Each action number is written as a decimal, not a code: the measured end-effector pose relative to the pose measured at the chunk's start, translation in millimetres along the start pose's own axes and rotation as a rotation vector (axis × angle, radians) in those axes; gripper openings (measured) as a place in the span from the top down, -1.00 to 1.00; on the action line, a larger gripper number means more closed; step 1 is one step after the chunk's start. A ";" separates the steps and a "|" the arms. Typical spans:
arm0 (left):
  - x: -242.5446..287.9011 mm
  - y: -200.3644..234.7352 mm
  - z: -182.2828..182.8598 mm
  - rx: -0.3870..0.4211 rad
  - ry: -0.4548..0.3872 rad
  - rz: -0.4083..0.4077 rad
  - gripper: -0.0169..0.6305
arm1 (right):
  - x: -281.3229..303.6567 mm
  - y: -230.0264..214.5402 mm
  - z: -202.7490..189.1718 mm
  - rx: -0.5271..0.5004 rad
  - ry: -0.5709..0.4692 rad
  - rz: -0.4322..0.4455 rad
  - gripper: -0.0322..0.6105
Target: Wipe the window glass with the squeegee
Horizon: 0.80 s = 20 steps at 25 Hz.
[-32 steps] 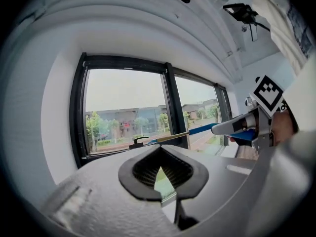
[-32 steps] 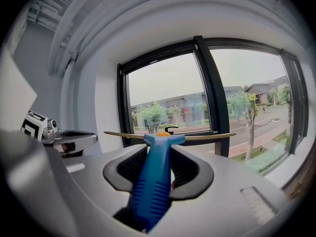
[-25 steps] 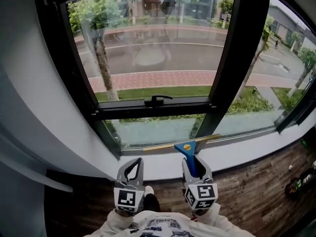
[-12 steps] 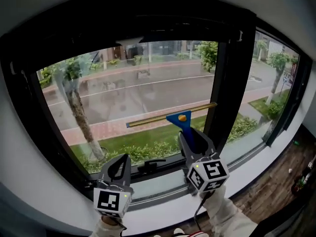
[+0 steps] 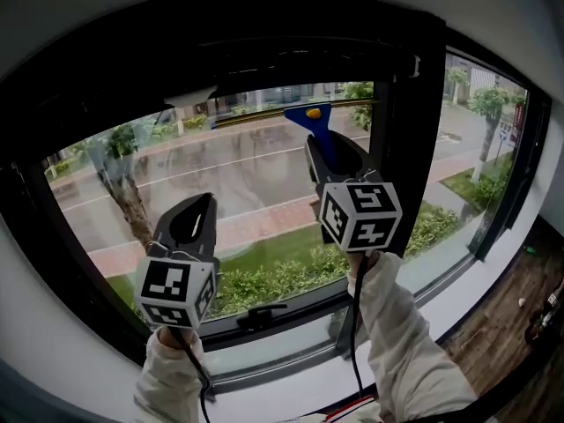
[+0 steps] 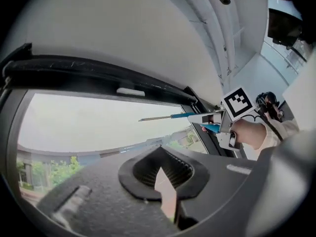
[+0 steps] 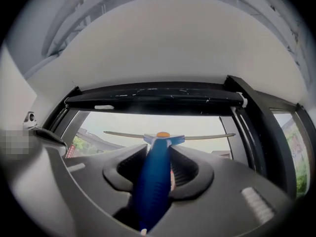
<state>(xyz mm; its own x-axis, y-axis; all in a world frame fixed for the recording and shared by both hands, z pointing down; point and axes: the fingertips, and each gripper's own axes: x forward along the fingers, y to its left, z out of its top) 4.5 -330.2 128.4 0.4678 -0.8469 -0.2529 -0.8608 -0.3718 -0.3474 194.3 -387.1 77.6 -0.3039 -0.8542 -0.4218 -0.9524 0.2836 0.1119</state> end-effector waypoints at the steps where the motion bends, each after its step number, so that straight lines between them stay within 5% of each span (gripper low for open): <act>1: 7.3 2.3 6.6 0.022 -0.006 0.009 0.95 | 7.3 -2.7 4.6 -0.001 -0.008 0.005 0.45; 20: 61.5 9.1 46.1 0.062 -0.033 0.028 0.95 | 64.7 -20.6 44.1 -0.018 -0.143 0.006 0.45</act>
<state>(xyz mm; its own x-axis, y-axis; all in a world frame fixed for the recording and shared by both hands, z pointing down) 34.6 -368.1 68.0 0.4510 -0.8433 -0.2921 -0.8599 -0.3230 -0.3952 195.3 -428.9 8.3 -0.3039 -0.7813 -0.5452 -0.9514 0.2790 0.1304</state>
